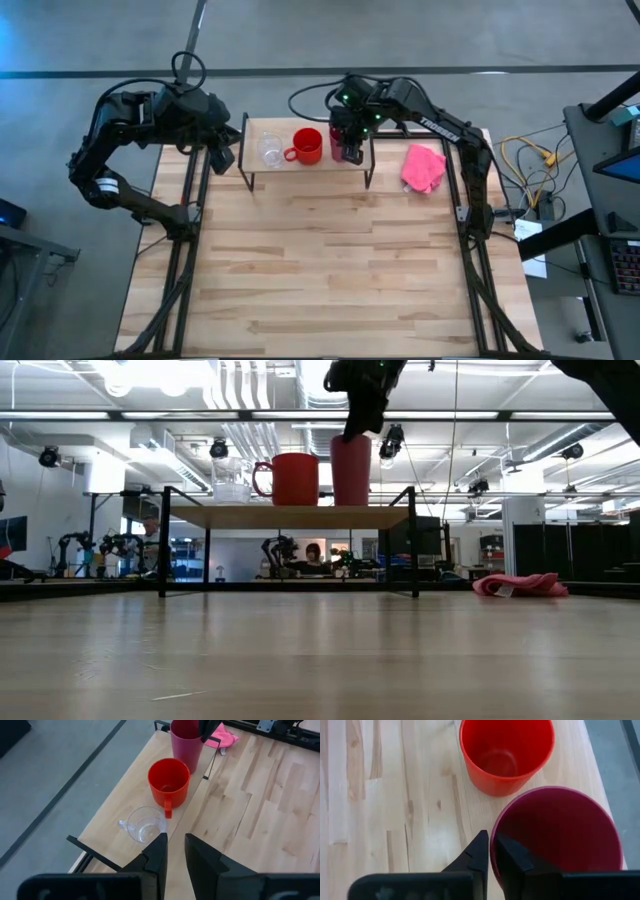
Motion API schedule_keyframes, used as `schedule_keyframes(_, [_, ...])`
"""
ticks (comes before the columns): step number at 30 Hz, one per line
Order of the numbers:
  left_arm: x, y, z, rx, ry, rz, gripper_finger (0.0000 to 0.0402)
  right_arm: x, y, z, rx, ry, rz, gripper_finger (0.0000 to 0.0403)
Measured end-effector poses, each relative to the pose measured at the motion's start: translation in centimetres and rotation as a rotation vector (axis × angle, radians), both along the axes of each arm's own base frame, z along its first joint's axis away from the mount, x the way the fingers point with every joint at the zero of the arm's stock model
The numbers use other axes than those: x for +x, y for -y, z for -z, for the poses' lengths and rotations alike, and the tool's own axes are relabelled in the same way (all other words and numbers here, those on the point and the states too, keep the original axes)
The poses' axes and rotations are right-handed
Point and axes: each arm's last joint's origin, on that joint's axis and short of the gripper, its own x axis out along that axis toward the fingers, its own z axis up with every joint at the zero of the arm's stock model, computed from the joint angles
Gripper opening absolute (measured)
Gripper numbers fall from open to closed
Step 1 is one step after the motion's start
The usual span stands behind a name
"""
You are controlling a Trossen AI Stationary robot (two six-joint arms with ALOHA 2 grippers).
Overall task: Stack small to large cups/mugs on shelf
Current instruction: Put the pink cup on the shelf, then return to home position
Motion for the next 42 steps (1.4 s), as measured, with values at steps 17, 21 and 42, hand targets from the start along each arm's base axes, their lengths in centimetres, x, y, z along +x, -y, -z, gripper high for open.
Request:
schedule_keyframes(17, [0.0, 0.0, 0.0, 0.011, -0.008, 0.011, 0.0052, -0.3, 0.0, -0.6, -0.046, 0.006, 0.063, 0.0095])
schedule_keyframes(21, [0.0, 0.0, 0.0, 0.013, -0.01, 0.013, 0.0052, -0.6, -0.2, -1.4, -0.04, 0.016, 0.079, 0.0097])
schedule_keyframes(42, [0.6, -0.2, 0.3, -0.015, -0.014, -0.012, 0.0052, -3.5, -3.3, -5.9, 0.119, 0.148, 0.32, 0.0092])
